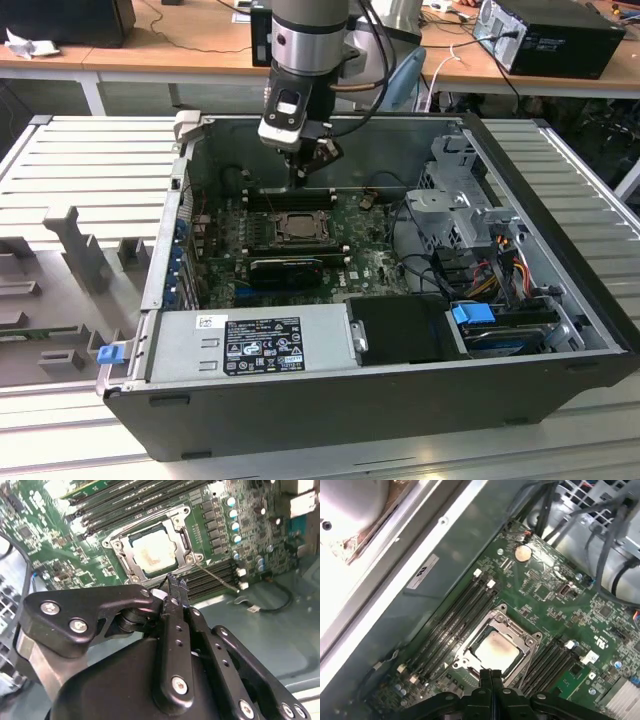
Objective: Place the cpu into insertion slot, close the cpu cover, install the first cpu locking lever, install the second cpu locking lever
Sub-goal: 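Install the first cpu locking lever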
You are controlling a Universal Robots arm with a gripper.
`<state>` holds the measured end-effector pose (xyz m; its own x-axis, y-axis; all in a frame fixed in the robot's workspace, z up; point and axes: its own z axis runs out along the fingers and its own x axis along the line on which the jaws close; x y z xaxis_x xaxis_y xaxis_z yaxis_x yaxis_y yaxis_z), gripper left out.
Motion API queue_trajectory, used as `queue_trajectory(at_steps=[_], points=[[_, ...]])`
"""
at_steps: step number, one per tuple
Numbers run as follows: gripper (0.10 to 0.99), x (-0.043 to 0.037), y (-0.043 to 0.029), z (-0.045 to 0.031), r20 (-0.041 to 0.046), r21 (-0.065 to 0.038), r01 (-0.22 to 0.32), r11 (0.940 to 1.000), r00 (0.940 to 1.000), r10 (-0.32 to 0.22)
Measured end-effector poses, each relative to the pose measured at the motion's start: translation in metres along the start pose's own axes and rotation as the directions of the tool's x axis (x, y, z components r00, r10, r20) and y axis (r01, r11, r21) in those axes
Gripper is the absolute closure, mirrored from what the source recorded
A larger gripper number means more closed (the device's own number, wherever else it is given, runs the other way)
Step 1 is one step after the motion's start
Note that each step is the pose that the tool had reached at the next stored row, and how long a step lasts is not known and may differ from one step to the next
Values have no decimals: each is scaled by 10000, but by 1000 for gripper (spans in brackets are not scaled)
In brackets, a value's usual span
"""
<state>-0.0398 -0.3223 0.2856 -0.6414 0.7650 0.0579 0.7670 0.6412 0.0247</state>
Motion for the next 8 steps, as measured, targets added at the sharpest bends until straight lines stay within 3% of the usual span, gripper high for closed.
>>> queue_trajectory(at_steps=[3,5,8], points=[[980,0,0,3,-19,38,691,9976,9976,-691],[980,0,0,4,-33,67,1189,9929,9929,-1189],[980,-1,0,7,-61,110,2000,9797,9798,-1999]])
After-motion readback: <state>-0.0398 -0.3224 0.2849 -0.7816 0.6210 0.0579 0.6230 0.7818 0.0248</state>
